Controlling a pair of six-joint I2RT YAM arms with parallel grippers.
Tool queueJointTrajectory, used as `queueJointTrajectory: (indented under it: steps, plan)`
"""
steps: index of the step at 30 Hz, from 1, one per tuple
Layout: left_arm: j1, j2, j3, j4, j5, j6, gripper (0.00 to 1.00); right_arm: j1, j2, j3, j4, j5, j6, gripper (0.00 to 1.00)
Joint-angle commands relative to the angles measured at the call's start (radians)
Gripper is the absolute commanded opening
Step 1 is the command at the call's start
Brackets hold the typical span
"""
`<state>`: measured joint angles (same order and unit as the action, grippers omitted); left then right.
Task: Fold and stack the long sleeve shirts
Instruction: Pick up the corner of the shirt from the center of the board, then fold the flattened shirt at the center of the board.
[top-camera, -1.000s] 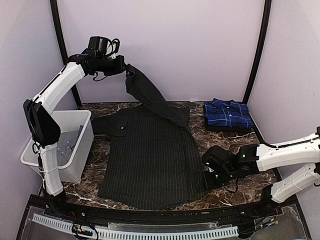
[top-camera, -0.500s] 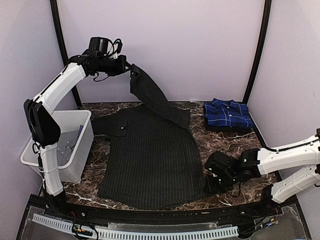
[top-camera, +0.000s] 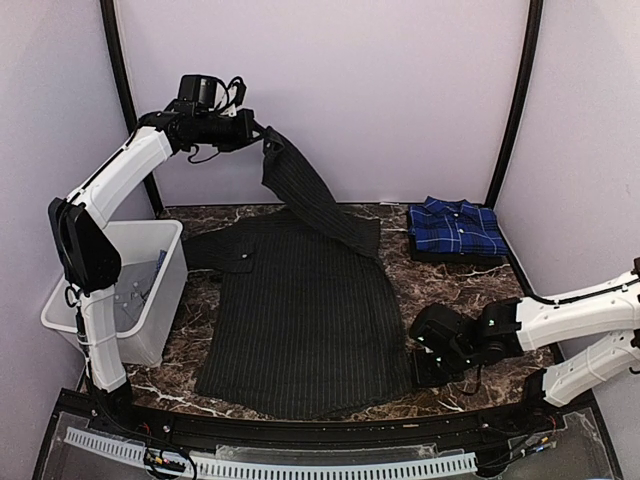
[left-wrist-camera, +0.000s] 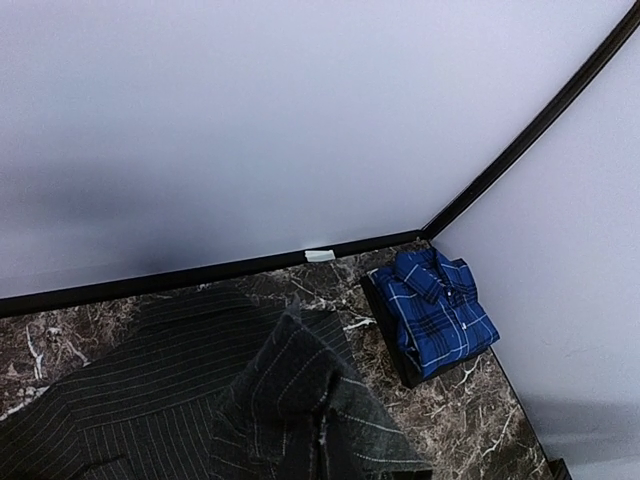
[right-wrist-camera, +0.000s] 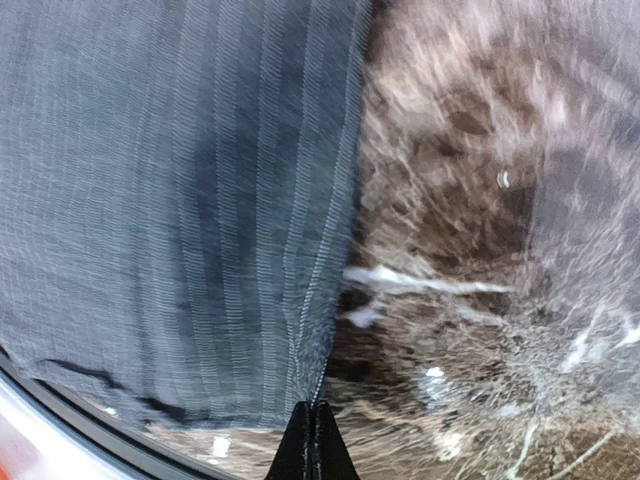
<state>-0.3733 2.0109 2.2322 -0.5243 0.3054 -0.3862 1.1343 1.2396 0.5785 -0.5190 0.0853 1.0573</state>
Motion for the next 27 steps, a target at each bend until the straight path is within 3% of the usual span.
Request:
queueJointTrajectory:
  steps: [1, 9, 14, 20, 27]
  plan:
    - [0.005, -0.035, 0.050, 0.038, -0.026, 0.007, 0.00, 0.042, -0.022, 0.134, -0.095, 0.122, 0.005, 0.00]
    - [0.055, -0.057, 0.092, 0.028, -0.068, 0.005, 0.00, 0.107, 0.083, 0.331, -0.079, 0.103, -0.157, 0.00]
    - [0.118, -0.067, 0.082, -0.013, -0.035, 0.012, 0.00, 0.137, 0.214, 0.410, 0.015, -0.018, -0.265, 0.00]
    - [0.157, -0.095, -0.029, -0.020, -0.060, 0.015, 0.00, 0.137, 0.326, 0.421, 0.132, -0.155, -0.314, 0.00]
    - [0.171, -0.168, -0.174, 0.031, -0.096, 0.007, 0.00, 0.112, 0.375, 0.391, 0.200, -0.210, -0.296, 0.00]
